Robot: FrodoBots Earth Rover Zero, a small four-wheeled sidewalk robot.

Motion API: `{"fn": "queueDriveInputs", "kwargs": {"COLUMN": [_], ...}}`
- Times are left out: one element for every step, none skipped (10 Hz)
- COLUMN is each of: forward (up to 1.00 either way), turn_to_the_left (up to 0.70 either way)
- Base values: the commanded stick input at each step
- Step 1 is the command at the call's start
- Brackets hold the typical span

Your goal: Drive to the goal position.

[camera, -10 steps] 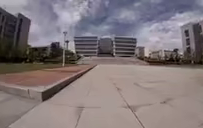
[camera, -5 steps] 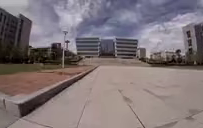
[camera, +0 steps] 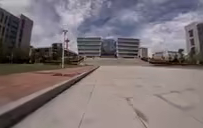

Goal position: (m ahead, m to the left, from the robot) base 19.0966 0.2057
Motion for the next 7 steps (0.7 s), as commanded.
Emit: {"fn": "queueDriveInputs", "kwargs": {"forward": [1.0, 1.0, 1.0, 1.0, 1.0, 1.0, 1.0], "turn_to_the_left": [0.0, 0.0, 0.0, 0.0, 0.0, 0.0, 0.0]}}
